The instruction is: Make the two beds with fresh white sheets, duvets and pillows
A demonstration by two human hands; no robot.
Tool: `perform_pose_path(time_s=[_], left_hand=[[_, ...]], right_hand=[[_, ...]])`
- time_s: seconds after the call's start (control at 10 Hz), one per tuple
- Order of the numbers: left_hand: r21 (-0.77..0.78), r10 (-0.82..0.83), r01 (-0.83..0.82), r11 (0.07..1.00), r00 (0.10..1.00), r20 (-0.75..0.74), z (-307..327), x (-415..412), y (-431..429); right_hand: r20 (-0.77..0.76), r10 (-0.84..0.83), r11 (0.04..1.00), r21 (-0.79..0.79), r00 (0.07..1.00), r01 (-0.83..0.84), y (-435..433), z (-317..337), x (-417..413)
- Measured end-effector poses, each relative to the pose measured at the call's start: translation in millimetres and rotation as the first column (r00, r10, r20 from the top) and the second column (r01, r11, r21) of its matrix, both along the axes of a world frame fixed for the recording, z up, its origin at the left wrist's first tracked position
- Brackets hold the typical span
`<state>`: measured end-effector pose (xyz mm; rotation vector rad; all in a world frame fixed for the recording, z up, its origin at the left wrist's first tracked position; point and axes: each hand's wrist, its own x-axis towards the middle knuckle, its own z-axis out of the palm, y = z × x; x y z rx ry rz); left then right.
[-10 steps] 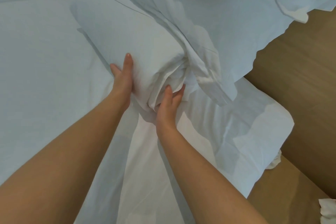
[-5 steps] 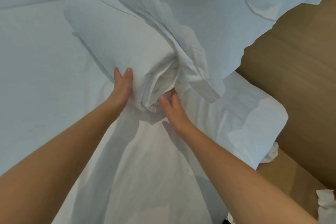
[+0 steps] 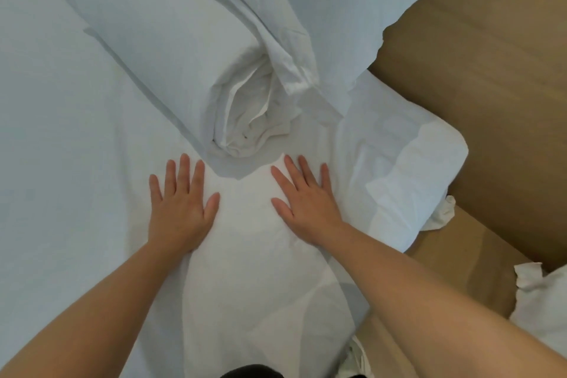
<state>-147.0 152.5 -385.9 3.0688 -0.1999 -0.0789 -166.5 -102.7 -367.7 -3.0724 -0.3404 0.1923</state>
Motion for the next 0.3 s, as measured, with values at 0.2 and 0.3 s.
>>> perform_pose_path(time_s=[0.2,0.3], left_hand=[[0.08,0.063,-0.052,0.995,0.988,-0.14,-2.3,-1.2,-7.1],[0.124,0.071,-0.038,0.992,0.958,-0.278,21.8,-17.3,-19.1]], right_hand=[[-0.115,0.008,0.999,-0.033,0.993,-0.011,0.2,-10.5,5.8],[-0.235,-0.002,0.994,-0.109,0.972,-0.024,-15.8,12.6,1.5]])
